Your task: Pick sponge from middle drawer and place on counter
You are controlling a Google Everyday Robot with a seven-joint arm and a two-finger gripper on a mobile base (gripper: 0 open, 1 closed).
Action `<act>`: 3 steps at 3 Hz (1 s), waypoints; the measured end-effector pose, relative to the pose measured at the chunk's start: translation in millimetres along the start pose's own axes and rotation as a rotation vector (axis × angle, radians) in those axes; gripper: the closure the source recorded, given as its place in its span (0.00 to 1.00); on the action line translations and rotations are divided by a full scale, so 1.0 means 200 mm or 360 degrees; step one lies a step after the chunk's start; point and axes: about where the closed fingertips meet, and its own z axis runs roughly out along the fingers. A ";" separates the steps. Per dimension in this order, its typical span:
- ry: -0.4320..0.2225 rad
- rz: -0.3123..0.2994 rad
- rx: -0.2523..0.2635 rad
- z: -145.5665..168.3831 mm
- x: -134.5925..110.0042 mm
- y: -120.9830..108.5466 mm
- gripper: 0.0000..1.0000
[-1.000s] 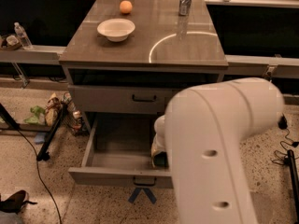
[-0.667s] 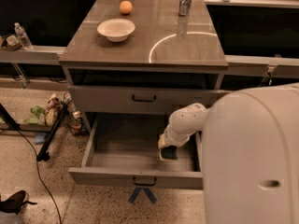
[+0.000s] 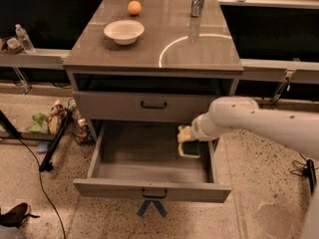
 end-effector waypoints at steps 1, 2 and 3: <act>-0.0011 -0.0058 -0.0130 -0.24 -0.12 0.00 1.00; -0.0011 -0.0246 -0.0230 -0.52 -0.25 0.00 1.00; 0.0058 -0.0354 -0.0255 -0.56 -0.23 0.02 1.00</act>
Offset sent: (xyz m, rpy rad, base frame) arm 0.0024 -0.0577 0.1858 0.0757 -0.0670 0.4023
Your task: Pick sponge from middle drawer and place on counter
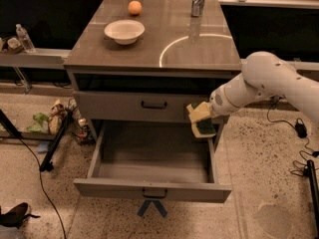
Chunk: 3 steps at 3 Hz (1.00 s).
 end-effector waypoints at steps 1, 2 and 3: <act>-0.0011 0.0004 0.0014 -0.01 -0.01 0.00 1.00; -0.0064 -0.0058 0.0072 -0.11 -0.10 0.01 1.00; -0.0150 -0.0139 0.0191 -0.28 -0.23 0.02 1.00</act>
Offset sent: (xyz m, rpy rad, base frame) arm 0.0220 -0.0115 0.0607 -0.0637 -0.1396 -0.0001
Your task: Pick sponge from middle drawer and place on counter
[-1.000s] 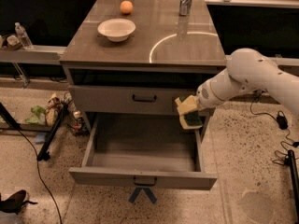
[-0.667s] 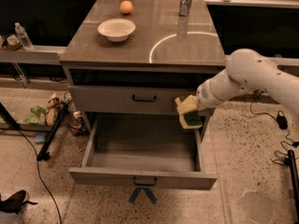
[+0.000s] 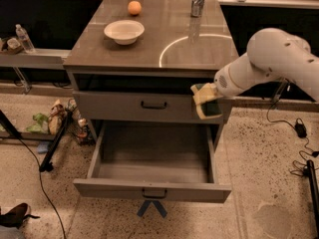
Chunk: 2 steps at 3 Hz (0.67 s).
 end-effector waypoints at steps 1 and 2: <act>-0.0078 -0.0078 0.0090 -0.14 -0.14 -0.02 1.00; -0.0179 -0.0150 0.0186 -0.25 -0.32 -0.06 1.00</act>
Offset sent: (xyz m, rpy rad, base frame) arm 0.0487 -0.0187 0.1053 -0.1050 -0.2409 -0.0196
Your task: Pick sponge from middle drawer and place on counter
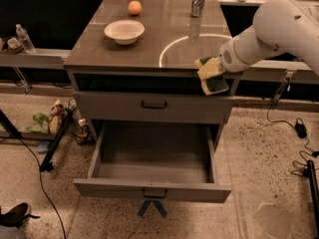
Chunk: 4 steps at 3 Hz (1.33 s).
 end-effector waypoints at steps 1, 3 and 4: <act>-0.0090 -0.0047 0.0041 -0.05 -0.15 -0.05 1.00; -0.0240 -0.0150 -0.0037 0.10 -0.59 -0.10 0.97; -0.0301 -0.0145 -0.0086 0.22 -0.75 -0.11 0.66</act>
Offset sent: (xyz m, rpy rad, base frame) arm 0.1033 0.0188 0.0923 -0.0048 -0.1953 0.0646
